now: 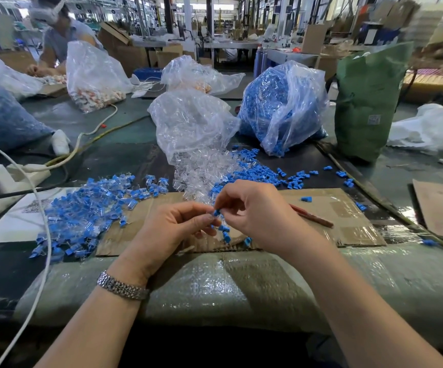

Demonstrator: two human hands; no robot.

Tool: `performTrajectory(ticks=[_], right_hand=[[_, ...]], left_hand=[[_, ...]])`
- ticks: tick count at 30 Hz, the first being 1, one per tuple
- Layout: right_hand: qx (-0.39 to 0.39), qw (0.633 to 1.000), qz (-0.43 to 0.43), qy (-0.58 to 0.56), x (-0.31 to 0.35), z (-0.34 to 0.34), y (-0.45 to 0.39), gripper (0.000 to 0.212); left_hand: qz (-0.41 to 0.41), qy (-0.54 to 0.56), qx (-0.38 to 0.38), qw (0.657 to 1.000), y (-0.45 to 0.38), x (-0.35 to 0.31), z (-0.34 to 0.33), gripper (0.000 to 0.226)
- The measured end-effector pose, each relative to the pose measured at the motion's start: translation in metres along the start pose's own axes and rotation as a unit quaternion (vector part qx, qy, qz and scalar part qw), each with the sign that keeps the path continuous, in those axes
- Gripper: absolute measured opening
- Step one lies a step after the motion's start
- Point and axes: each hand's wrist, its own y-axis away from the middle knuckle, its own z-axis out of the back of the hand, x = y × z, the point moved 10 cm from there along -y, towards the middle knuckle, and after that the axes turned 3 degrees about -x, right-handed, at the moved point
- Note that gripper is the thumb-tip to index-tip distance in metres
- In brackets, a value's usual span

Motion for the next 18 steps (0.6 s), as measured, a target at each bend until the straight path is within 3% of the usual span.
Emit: performTrajectory(ticks=[8, 11, 14, 16, 18], right_hand=[[0.015, 0.998, 0.021, 0.052, 0.007, -0.008, -0.002, 0.01], [0.015, 1.0, 0.01, 0.02, 0.003, -0.006, -0.001, 0.014], [-0.022, 0.998, -0.056, -0.011, -0.023, 0.009, -0.001, 0.021], [-0.031, 0.987, -0.132, 0.085, -0.056, 0.019, 0.0, 0.026], [0.013, 0.943, -0.238, 0.233, -0.092, 0.02, 0.008, 0.041]], left_hand=[[-0.004, 0.022, -0.011, 1.0, 0.003, -0.006, 0.0, 0.022], [-0.003, 0.027, -0.014, 1.0, 0.002, -0.004, 0.002, 0.022], [0.008, 0.054, -0.02, 0.998, 0.001, 0.0, 0.004, 0.021], [0.013, 0.065, -0.021, 0.998, 0.0, 0.002, 0.004, 0.021], [0.009, 0.063, -0.026, 0.998, 0.0, 0.001, 0.005, 0.021]])
